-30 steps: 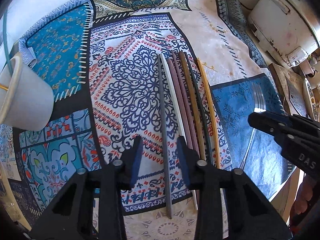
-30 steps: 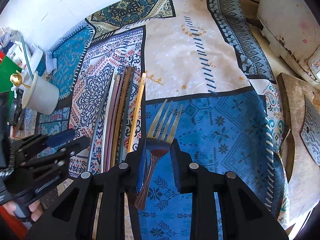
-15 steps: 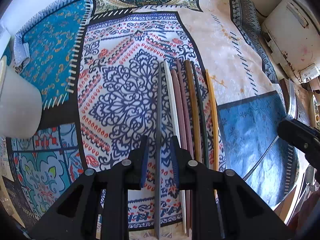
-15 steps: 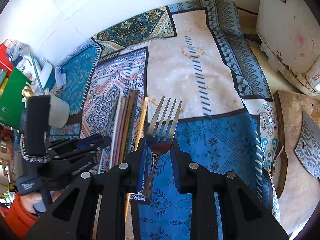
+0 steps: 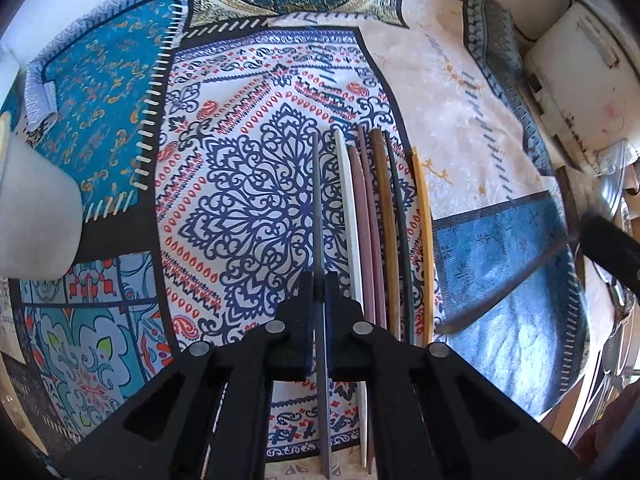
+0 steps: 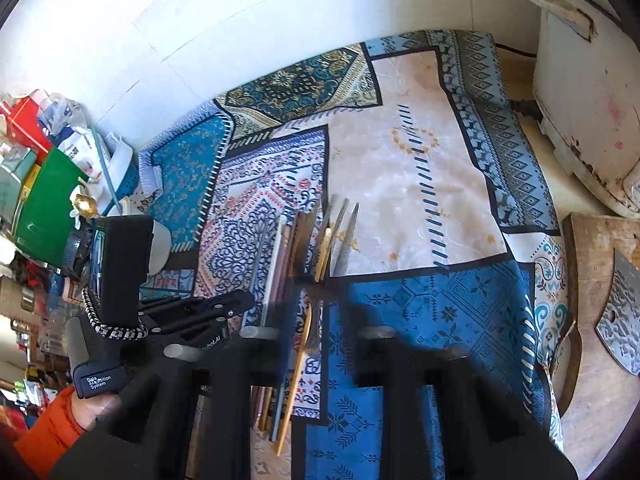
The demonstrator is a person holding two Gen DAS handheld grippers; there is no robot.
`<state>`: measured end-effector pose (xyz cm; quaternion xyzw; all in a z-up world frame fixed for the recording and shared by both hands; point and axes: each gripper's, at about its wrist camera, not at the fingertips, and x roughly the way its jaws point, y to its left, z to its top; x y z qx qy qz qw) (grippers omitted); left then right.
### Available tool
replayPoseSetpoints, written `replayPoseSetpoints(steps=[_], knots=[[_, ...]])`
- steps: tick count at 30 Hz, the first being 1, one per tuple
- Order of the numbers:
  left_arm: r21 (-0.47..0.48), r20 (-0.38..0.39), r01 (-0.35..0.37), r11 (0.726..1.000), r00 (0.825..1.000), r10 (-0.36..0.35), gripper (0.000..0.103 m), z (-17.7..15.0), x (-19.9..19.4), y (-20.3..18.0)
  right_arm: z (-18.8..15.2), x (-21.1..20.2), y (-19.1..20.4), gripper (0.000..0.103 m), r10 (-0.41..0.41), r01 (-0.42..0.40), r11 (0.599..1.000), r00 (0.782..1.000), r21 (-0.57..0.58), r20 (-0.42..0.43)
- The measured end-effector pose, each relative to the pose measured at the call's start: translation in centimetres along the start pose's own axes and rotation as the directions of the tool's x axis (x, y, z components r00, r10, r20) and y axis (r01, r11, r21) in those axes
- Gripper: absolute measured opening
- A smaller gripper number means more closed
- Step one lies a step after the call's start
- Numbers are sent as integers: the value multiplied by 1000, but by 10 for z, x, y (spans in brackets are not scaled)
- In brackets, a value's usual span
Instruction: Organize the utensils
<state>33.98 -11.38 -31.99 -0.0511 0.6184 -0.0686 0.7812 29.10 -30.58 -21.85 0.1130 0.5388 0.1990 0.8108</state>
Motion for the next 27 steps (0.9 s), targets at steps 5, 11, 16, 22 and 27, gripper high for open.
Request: replayPoseSetpoints(steps=[5,11,16,22,27], knots=[[-10,45,27,1000,999,-26,3,-9,-25,7,2,-3,8,3,-2,3,1000,1000,-27,21],[-4,115,36,999,993,-36,3,-17,-56,10,3,4,7,3,-12,12,1000,1000,-20,-5],[4,185,23,1000,983,-23,2,-28,-84,11,3,30,-12,24,-96,98,995,991,18,-95],[-14,255,17,1000,967,-12,2,-30,-107,18,11,63,-26,37,-161,170,984,978,58,-135],[-41,287,14,999,958,-2,2,-34,-118,26,26,87,-23,37,-211,221,972,970,76,-124]])
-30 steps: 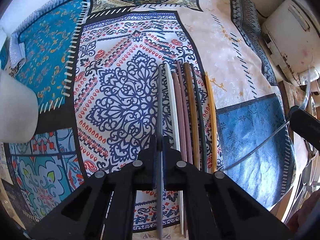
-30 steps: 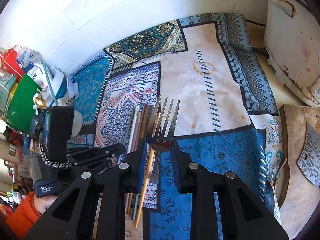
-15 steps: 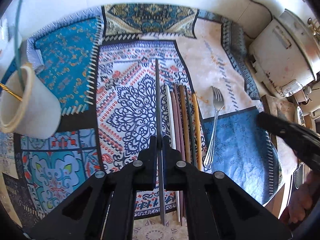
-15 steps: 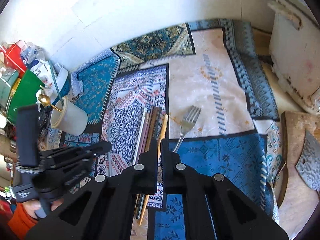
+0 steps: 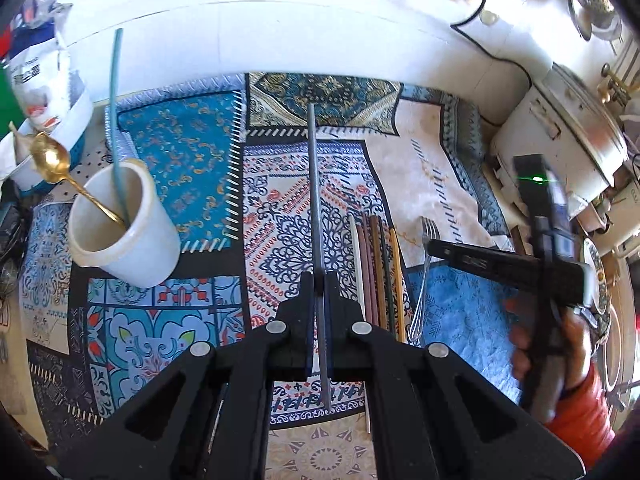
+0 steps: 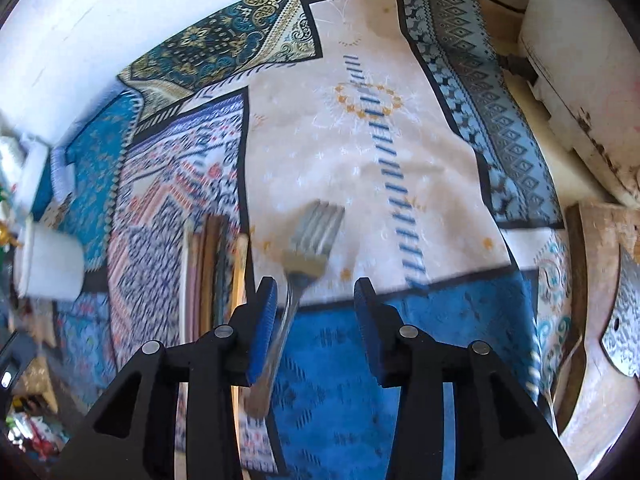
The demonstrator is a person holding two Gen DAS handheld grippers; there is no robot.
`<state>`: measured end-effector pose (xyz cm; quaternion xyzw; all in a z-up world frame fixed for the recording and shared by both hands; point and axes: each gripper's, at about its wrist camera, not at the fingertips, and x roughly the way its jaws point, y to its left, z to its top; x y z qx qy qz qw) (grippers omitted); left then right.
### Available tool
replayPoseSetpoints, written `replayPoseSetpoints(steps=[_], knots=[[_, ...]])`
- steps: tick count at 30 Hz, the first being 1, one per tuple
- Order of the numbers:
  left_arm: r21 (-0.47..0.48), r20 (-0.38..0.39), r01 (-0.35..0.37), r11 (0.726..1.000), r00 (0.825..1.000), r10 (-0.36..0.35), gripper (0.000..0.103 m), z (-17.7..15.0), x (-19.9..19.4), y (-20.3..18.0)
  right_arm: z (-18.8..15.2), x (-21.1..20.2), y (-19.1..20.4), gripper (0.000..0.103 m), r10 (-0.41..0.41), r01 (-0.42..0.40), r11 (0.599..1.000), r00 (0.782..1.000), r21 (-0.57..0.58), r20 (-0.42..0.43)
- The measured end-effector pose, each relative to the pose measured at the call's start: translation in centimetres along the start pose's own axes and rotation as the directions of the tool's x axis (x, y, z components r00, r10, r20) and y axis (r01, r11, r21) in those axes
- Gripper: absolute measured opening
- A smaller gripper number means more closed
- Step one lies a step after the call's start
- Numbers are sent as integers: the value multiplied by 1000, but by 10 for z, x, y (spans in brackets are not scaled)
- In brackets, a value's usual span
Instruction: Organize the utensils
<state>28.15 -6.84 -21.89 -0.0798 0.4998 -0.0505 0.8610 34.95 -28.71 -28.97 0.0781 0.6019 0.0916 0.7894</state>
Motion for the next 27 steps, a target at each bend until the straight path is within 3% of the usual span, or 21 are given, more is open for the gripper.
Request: replayPoseSetpoints(steps=[6,10,15,27], knots=[[-16,26,-12,1000,1000,12,2,1,-12,6,10,20,17,37,-66,65,998,998,-19,-1],[-35,45,-5,999,999,6,2,3,-20,11,10,23,19,26,-85,86,996,996,-9,18],[-34,77,-3,999,997,5,2,7,-29,13,9,21,16,25,-44,44,999,999,4,11],[27,172,20,999,985,-24,0,20,-54,5,-8,-65,25,24,-6,9,1000,984,-14,180]])
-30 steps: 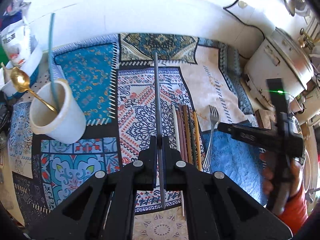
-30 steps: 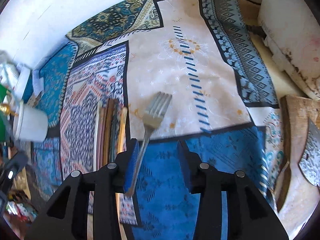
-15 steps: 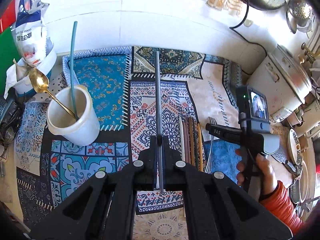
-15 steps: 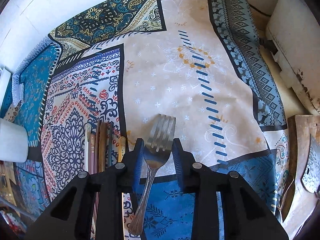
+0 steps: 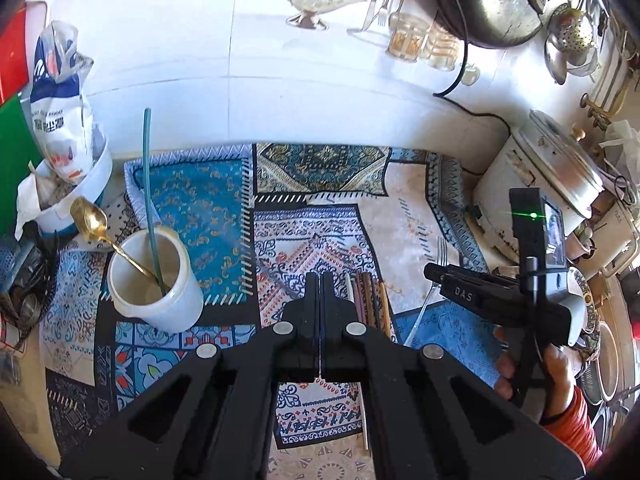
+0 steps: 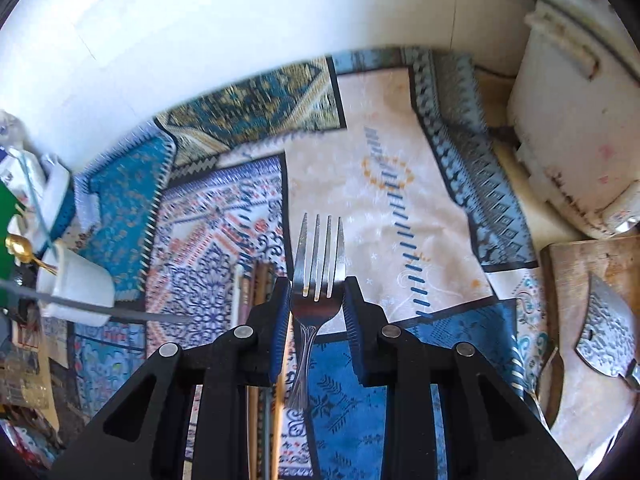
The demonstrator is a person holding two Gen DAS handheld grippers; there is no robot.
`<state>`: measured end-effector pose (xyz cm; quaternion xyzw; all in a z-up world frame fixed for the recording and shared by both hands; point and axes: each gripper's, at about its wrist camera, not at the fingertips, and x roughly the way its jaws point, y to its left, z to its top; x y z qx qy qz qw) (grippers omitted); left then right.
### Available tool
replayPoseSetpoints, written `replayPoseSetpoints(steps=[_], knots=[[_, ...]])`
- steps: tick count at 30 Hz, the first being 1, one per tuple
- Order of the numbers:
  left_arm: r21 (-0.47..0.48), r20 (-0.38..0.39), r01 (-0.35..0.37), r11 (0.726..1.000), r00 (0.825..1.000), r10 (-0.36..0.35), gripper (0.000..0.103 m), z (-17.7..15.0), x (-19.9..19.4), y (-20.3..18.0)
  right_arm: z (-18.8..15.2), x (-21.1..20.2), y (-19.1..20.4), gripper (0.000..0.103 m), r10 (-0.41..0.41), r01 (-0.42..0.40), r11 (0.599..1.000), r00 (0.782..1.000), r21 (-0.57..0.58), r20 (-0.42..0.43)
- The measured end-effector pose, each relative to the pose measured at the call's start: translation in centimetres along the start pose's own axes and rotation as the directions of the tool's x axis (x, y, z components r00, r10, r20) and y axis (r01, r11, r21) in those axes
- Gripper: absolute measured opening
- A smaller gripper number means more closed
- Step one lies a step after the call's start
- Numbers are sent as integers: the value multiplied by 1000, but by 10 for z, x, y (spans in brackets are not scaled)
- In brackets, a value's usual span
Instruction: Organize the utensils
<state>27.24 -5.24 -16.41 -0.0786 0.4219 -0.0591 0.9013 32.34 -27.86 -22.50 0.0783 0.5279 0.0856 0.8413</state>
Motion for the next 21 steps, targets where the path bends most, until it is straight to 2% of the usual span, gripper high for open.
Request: replayPoseSetpoints(steps=[4,7,9,10,14,19,21], knots=[[15,1,1,1000,1000,-1,0,4,0,1,3,-24,5,23,13,-13,1000,998,6,56],[-6,-46,-8,1000,999,7,0,3,8,9,6,-28,15,23,31,-32,999,996,9,84],[-18,-87,-29,999,996,28,4,-1,17,20,7,-34,18,23,34,-35,999,995,11,98],[-23,-109,-35,999,993,32,10,-3,21,26,7,-39,18,23,37,-38,999,994,12,107],[-55,-208,-33,998,978,21,33,-20,44,49,7,-53,20,23,44,-46,999,990,12,132],[-41,-321,-40,998,947,25,34,-46,78,59,8,-65,23,23,46,-48,999,986,9,159],[-21,-356,-20,1000,934,11,34,-54,92,55,8,-69,24,23,55,-57,998,985,7,164]])
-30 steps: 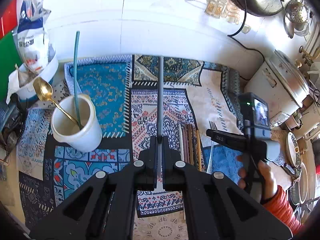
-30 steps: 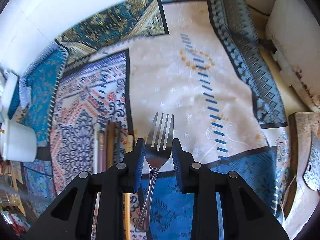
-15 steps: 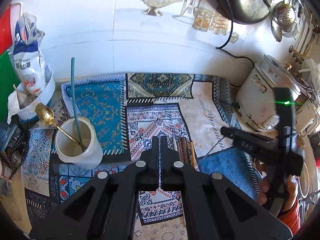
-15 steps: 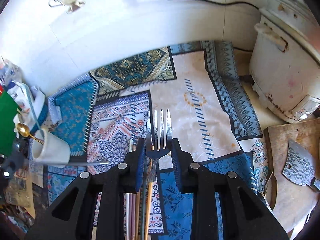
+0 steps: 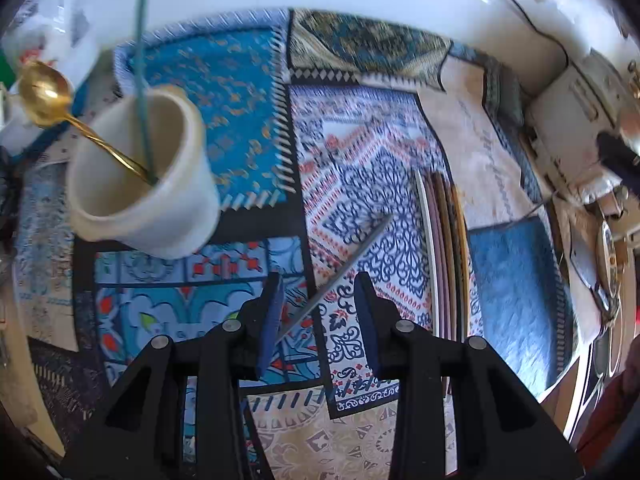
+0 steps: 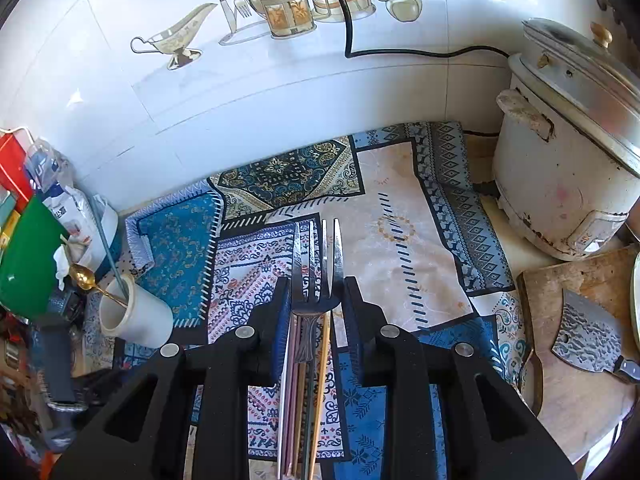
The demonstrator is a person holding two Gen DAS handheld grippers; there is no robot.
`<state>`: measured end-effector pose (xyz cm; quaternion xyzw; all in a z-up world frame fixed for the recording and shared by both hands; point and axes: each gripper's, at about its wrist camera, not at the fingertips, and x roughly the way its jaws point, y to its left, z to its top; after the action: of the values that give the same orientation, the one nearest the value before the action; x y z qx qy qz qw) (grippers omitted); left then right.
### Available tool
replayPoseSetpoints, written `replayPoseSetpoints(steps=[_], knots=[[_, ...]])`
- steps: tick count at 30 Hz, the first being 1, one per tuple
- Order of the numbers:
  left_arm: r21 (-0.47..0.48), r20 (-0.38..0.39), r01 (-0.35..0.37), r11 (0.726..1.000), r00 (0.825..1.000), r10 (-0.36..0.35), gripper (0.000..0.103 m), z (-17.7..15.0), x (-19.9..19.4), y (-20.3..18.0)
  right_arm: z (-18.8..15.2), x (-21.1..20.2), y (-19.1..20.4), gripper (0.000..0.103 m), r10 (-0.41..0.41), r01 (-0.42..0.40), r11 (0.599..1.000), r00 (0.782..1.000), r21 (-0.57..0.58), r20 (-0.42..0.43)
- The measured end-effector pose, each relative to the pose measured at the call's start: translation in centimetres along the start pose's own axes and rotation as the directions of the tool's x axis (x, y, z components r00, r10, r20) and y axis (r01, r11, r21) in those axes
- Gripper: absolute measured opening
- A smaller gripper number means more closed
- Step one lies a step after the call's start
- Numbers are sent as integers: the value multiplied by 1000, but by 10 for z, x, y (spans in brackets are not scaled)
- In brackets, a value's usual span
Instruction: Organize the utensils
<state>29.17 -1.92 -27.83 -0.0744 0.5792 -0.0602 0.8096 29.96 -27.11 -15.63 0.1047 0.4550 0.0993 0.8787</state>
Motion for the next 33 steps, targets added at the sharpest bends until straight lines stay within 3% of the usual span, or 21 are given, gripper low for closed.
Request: replayPoseSetpoints(steps=[7,10,12,13,17,22,33], knots=[[127,-72,0,992,997,9,34,10,47,-22,-1,-12,4,23,12,-11,1000,1000,-7,18],[152,-82,17,988,997,-5,28,17,59,-27,-3,-16,2,23,16,-16,1000,1000,-1,23],[170,-89,32,985,996,-17,20,21,63,-31,-5,-19,2,23,17,-17,1000,1000,1,25],[172,-96,38,984,995,-22,12,23,64,-31,-6,-21,2,23,17,-17,1000,999,1,28],[166,-106,67,984,993,-49,8,30,69,-31,-9,-25,3,23,16,-16,1000,999,-1,34],[172,-120,75,982,991,-54,3,32,67,-31,-11,-30,8,23,9,-9,1000,999,-9,48],[154,-56,120,981,992,-113,0,18,27,-20,-11,-35,24,23,12,-10,1000,998,-22,67]])
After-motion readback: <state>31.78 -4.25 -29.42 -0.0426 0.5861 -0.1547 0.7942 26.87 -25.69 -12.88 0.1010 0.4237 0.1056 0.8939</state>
